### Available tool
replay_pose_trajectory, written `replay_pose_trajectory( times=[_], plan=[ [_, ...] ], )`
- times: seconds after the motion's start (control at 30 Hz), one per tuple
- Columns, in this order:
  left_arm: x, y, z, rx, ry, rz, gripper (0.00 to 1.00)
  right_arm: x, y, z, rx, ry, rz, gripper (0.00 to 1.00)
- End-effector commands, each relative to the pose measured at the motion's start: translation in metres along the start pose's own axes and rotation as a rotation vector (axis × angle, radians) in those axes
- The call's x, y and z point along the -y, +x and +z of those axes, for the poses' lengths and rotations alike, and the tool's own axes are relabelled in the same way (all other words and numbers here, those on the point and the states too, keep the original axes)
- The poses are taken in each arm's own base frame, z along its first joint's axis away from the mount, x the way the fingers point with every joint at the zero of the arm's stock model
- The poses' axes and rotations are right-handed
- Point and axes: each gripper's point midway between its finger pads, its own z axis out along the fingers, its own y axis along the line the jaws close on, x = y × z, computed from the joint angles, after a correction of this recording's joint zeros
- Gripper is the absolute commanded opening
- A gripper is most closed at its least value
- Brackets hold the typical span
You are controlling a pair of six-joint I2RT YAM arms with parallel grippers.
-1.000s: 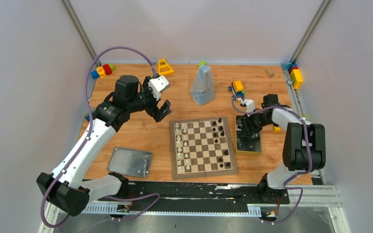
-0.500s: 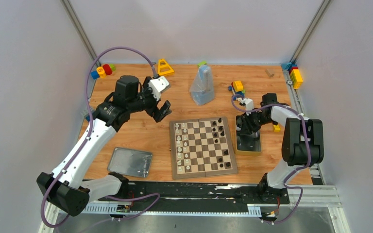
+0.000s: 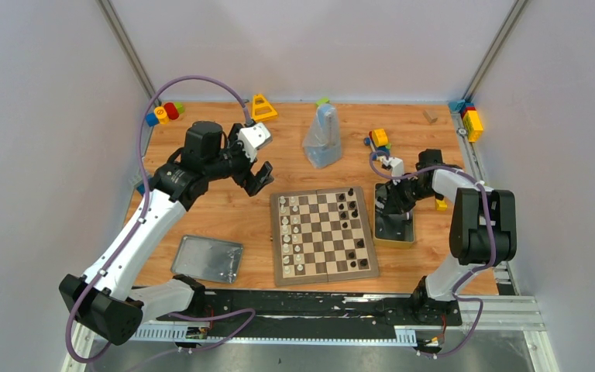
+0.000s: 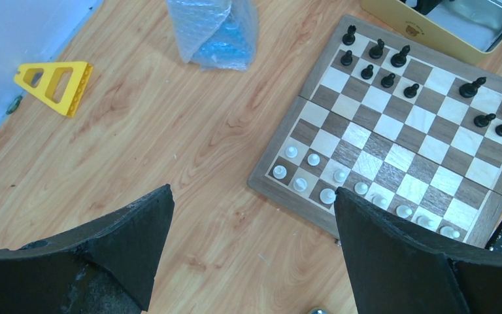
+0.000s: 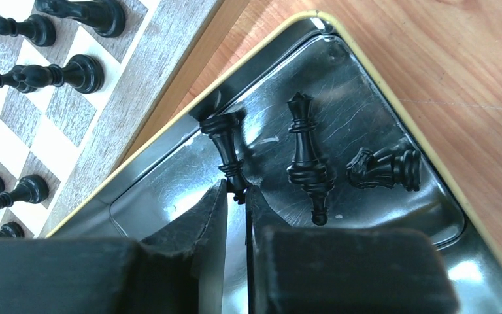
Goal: Set up the chess pieces on the board
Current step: Pick up the chess piece from the storage box.
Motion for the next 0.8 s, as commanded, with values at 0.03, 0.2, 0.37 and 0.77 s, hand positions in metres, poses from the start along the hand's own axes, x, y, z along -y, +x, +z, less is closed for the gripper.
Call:
replay_pose_trajectory(
  times=[0.03, 0.2, 0.37, 0.77],
  plan=[
    [-0.001, -0.006, -0.004, 0.033, -0.005, 0.033, 1.00, -0.003, -0.020, -0.013, 0.052, 0.001, -0.068, 0.06],
    [-0.001, -0.006, -0.006, 0.035, -0.008, 0.041, 1.00, -0.002, -0.020, -0.021, 0.040, 0.034, -0.084, 0.01],
    [0.000, -0.005, -0.008, 0.041, -0.014, 0.040, 1.00, -0.002, -0.021, -0.031, 0.032, 0.071, -0.094, 0.00],
    [-0.002, 0.002, -0.011, 0.023, -0.040, 0.034, 1.00, -0.007, -0.030, -0.072, 0.001, 0.194, -0.144, 0.00]
  ],
)
